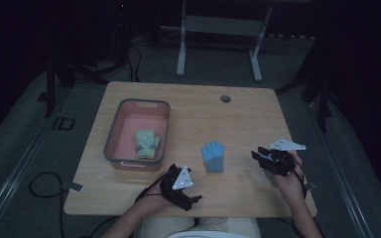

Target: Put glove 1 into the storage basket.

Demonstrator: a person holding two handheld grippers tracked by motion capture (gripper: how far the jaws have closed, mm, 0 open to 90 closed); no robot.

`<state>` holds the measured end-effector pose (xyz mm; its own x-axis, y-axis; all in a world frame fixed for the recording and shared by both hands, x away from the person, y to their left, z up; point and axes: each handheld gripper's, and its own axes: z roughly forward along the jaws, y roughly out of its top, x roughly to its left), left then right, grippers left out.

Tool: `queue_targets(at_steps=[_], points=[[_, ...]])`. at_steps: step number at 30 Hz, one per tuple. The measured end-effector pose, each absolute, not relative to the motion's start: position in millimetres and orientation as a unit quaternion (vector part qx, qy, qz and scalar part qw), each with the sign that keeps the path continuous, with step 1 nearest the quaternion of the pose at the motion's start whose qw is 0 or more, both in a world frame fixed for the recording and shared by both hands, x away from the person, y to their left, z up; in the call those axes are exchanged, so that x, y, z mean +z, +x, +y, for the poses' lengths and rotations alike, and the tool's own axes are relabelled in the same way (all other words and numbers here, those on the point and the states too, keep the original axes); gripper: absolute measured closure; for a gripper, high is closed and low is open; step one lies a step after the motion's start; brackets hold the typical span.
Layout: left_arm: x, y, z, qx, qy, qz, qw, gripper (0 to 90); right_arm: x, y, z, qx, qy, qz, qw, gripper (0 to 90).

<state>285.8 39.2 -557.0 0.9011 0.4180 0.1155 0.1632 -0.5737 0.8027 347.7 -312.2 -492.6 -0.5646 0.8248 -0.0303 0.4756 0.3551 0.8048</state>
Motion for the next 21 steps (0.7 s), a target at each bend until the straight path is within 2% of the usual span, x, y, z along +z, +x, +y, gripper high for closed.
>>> queue_targets(at_steps=[3,4,11,21], points=[[-557,286,39,0.145,0.874,0.166,0.433,3.6,-494,346,-319,0.392,0.414,0.791,0.223,62.9],[-557,286,39,0.146,0.875,0.165,0.432,3.6,-498,342,-333,0.393,0.417,0.788,0.224,62.9],[-557,285,38,0.149,0.876,0.163,0.429,3.6,-523,336,-369,0.362,0.419,0.805,0.211,62.3],[-558,285,37,0.146,0.876,0.164,0.429,3.6,-545,338,-391,0.330,0.450,0.803,0.208,65.7]])
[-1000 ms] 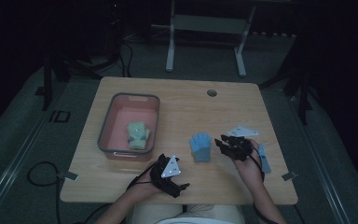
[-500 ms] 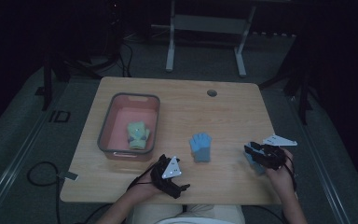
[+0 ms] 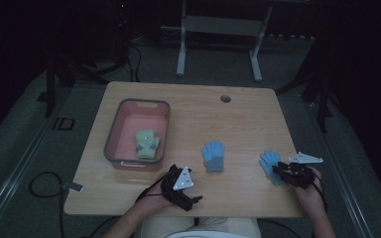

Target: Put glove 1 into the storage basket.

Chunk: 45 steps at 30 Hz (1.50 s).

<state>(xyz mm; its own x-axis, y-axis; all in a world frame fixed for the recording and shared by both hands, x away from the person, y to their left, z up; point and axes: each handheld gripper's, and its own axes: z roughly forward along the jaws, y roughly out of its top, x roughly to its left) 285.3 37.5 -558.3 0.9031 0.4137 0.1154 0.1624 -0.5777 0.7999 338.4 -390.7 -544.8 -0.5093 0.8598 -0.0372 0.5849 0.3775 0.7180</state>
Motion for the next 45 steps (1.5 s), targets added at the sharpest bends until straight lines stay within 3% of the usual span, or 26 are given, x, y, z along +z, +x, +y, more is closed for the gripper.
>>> queue_targets(at_steps=[5,9,15,21,33,39,45], points=[[-558,284,38,0.145,0.875,0.166,0.430,3.6,-545,343,-390,0.324,0.462,0.807,0.176,80.0],[-559,284,37,0.145,0.876,0.166,0.428,3.6,-541,342,-384,0.315,0.474,0.798,0.195,86.5],[-558,285,38,0.145,0.875,0.168,0.430,3.6,-500,337,-360,0.361,0.480,0.766,0.228,87.2],[-558,284,38,0.148,0.876,0.164,0.428,3.6,-484,344,-323,0.363,0.482,0.760,0.241,87.1],[-557,285,40,0.148,0.875,0.164,0.432,3.6,-502,365,-277,0.361,0.515,0.748,0.210,87.1],[-557,285,40,0.147,0.874,0.164,0.434,3.6,-517,367,-267,0.326,0.540,0.739,0.238,87.2],[-557,285,39,0.146,0.874,0.162,0.434,3.6,-533,366,-263,0.306,0.568,0.727,0.237,87.1]])
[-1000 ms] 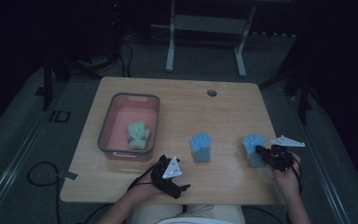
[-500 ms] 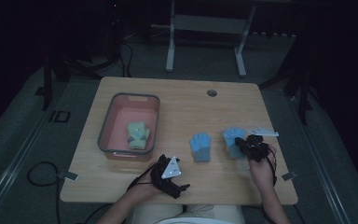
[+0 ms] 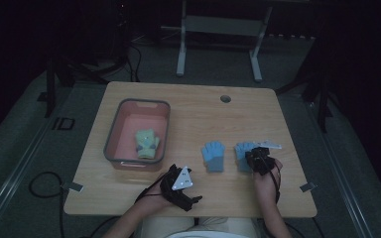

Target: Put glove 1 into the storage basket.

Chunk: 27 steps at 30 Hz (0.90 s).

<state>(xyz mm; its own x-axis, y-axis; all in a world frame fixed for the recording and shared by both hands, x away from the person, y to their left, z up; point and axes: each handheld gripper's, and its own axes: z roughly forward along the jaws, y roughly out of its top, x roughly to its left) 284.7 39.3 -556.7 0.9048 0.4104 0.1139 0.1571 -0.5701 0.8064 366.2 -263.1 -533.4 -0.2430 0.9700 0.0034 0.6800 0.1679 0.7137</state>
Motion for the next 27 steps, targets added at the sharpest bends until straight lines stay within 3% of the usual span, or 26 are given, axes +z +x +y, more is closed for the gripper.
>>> queue_targets(at_steps=[11,19,27], points=[[-557,284,40,0.143,0.874,0.162,0.435,3.6,-545,369,-264,0.295,0.563,0.736,0.232,86.1],[-557,284,40,0.144,0.874,0.161,0.435,3.6,-525,368,-276,0.322,0.518,0.761,0.221,69.7],[-556,284,39,0.144,0.875,0.161,0.434,3.6,-517,373,-297,0.360,0.415,0.809,0.210,65.9]])
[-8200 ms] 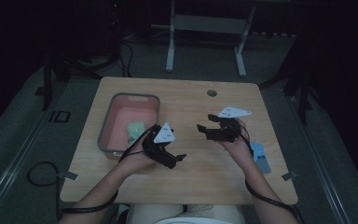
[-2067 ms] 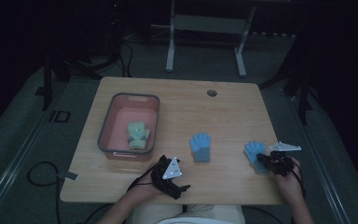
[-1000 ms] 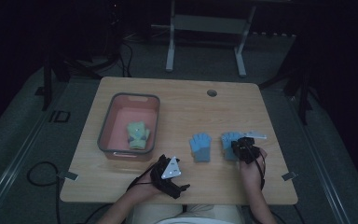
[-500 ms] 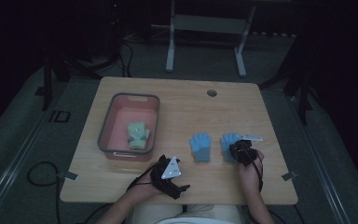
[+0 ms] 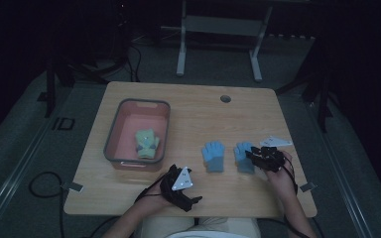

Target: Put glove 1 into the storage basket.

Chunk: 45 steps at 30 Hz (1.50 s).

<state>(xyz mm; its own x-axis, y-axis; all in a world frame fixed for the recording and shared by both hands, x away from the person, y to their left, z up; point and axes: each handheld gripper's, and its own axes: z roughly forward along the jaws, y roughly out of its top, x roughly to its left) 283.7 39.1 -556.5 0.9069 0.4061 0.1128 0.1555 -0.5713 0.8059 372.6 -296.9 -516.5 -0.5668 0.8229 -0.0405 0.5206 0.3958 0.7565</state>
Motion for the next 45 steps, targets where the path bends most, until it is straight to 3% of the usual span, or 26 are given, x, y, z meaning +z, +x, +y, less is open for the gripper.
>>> queue_targets(at_steps=[7,17,24,28,45], points=[[-557,283,38,0.142,0.875,0.162,0.435,3.6,-528,377,-304,0.361,0.409,0.818,0.182,64.5],[-557,283,38,0.143,0.877,0.156,0.431,3.6,-549,378,-302,0.341,0.405,0.828,0.184,64.2],[-557,282,38,0.144,0.879,0.153,0.427,3.6,-548,378,-297,0.321,0.415,0.828,0.199,80.2],[-557,282,38,0.143,0.879,0.154,0.428,3.6,-546,380,-294,0.313,0.417,0.829,0.200,84.8],[-557,282,38,0.145,0.880,0.151,0.425,3.6,-486,381,-264,0.359,0.366,0.832,0.214,86.6]])
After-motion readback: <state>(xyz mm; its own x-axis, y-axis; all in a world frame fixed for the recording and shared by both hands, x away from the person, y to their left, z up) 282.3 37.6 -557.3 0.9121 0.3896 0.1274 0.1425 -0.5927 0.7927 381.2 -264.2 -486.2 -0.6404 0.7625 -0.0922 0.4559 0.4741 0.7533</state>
